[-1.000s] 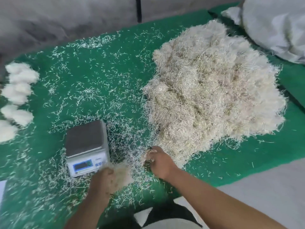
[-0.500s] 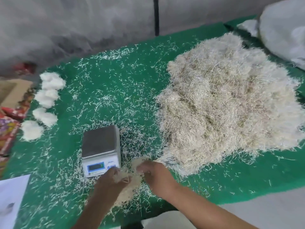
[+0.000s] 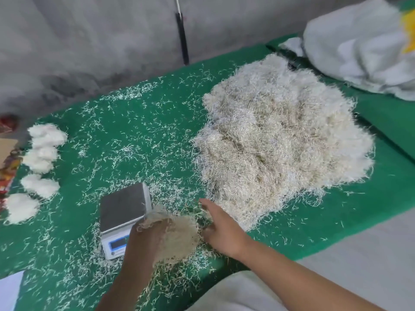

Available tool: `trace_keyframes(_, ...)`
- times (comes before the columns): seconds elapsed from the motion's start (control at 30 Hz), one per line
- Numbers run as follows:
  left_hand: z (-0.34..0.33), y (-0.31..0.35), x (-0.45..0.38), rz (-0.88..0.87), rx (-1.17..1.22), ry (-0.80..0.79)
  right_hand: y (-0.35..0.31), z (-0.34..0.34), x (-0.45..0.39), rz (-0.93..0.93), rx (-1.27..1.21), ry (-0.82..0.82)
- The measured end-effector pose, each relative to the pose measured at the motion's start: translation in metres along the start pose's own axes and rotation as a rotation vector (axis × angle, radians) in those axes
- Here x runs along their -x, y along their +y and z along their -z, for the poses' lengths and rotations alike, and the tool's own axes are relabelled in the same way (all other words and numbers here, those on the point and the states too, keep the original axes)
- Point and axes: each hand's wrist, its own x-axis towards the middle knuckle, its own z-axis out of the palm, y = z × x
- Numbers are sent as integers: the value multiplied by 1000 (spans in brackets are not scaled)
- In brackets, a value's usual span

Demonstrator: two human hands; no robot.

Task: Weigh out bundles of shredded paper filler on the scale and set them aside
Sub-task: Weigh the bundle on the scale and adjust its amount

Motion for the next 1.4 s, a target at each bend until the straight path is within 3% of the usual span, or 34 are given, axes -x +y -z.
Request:
trace_keyframes(0.13, 15, 20, 17, -60, 129, 50, 15, 6, -9, -81, 159, -96)
trace_keyframes(0.23, 29, 43, 22, 22, 368, 116, 20, 8, -13, -113, 175, -17)
trace_keyframes(0.3, 36, 60, 32, -60, 454, 101, 24, 12, -13, -130, 167, 16)
trace_keyframes(0.37, 38, 68, 43, -168, 364, 197, 30, 17, -12, -169, 176, 39)
trace_keyframes(0.43, 40, 68, 46, -126, 415, 277, 32, 23, -11, -189, 112, 86)
trace_keyframes(0.53, 34, 68, 47, -131, 455, 339, 4, 27, -13, -133, -136, 124)
trace_keyframes(0.7, 14, 96, 45, -166, 404, 332, -89, 28, -3, -121, -970, -191)
trace_keyframes(0.77, -1, 103, 40, -276, 407, 367, -118, 24, 2, -137, -1119, -328)
trace_keyframes(0.8, -12, 107, 40, -323, 396, 335, -134, 22, 6, -160, -1166, -312)
trace_keyframes(0.87, -33, 108, 42, -434, 183, 307, -162, 18, 12, -135, -1219, -247)
trace_keyframes(0.93, -42, 102, 37, -581, -292, 443, -168, 15, 9, -167, -1365, -318)
trace_keyframes(1.0, -43, 98, 29, -624, -539, 498, -166, 18, 13, -246, -1483, -347)
trace_keyframes(1.13, -51, 86, 26, -689, -766, 415, -156, 22, 16, -178, -1276, -47)
trace_keyframes(1.2, -59, 79, 28, -662, -574, 231, -155, 32, 16, -176, -1262, 77)
trace_keyframes(1.27, -62, 76, 32, -504, -238, 52, -146, 47, 5, -229, -1156, 192)
trace_keyframes(1.4, -49, 72, 25, -48, 394, -20, -136, 68, -2, -291, -1104, 212)
